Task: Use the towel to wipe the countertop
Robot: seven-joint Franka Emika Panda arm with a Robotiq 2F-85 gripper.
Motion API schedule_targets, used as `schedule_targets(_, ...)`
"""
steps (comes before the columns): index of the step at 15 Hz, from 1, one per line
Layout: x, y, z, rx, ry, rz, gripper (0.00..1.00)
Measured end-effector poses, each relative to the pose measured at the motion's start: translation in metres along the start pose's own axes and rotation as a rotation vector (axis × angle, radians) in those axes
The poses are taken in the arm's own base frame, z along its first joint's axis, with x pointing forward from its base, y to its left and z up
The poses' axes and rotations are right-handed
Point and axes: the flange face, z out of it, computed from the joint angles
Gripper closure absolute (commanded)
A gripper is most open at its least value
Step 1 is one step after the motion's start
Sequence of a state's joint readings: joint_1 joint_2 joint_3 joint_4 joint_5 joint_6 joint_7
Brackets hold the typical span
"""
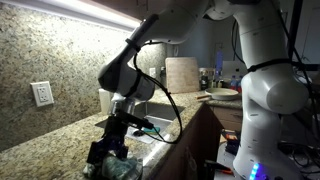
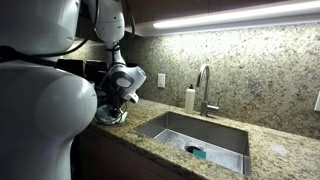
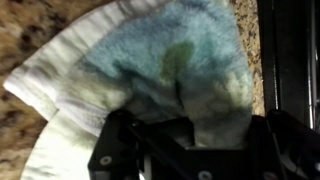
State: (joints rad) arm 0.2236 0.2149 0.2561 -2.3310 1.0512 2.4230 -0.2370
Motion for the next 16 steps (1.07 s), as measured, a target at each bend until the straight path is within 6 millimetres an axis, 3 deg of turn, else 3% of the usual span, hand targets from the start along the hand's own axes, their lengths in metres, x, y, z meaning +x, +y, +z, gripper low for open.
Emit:
schedule_targets(5,-0.022,0.049,-0.032,-0.040,0.075,0.125,1.00)
schedule_targets(9,-0.029,0.078,-0.054,-0.067,0.116,0.191,1.00)
schedule_targets(16,-0.029,0.081,-0.063,-0.157,0.115,0.146,1.00)
